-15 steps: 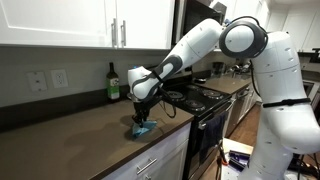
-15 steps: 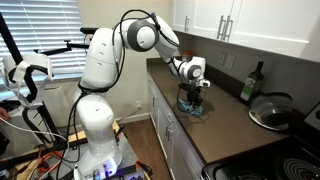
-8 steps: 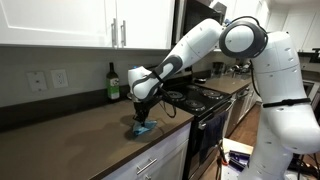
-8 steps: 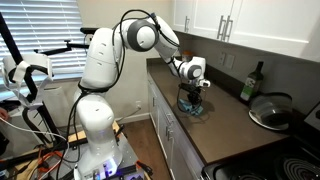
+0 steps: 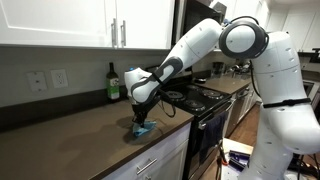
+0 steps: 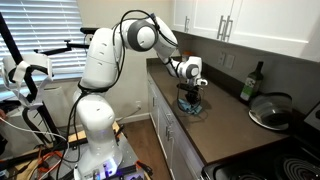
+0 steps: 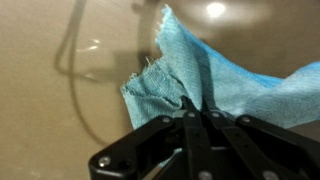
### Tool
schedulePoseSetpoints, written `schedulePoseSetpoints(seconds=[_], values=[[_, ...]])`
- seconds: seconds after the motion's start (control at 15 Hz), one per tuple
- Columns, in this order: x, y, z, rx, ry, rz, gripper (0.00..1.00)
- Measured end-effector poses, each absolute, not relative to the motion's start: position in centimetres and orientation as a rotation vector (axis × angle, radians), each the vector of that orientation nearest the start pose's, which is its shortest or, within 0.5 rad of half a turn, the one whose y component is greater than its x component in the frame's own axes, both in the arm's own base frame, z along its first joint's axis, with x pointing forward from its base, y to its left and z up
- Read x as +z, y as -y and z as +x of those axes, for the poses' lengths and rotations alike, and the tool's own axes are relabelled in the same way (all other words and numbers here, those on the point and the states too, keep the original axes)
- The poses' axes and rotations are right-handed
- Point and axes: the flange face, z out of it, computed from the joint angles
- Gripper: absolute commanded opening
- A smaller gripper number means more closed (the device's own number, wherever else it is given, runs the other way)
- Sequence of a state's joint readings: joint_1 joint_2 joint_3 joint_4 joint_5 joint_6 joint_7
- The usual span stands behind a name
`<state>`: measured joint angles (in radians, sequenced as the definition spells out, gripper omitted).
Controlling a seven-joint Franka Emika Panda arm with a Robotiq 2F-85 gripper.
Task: Use the cloth to wipe the counter
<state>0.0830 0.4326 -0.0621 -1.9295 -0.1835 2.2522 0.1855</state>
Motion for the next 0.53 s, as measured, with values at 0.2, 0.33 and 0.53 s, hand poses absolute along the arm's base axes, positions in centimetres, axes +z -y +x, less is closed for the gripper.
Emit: schedulePoseSetpoints(seconds=[0.2,0.33,0.53], values=[[25.4,-3.0,61.3,0.172,0.028,-3.330,0.03],[25.4,-4.7,61.4,0.193,0.082,-3.336,0.03],[25.4,-7.2,62.0,0.235,0.153,-3.339,0.03]])
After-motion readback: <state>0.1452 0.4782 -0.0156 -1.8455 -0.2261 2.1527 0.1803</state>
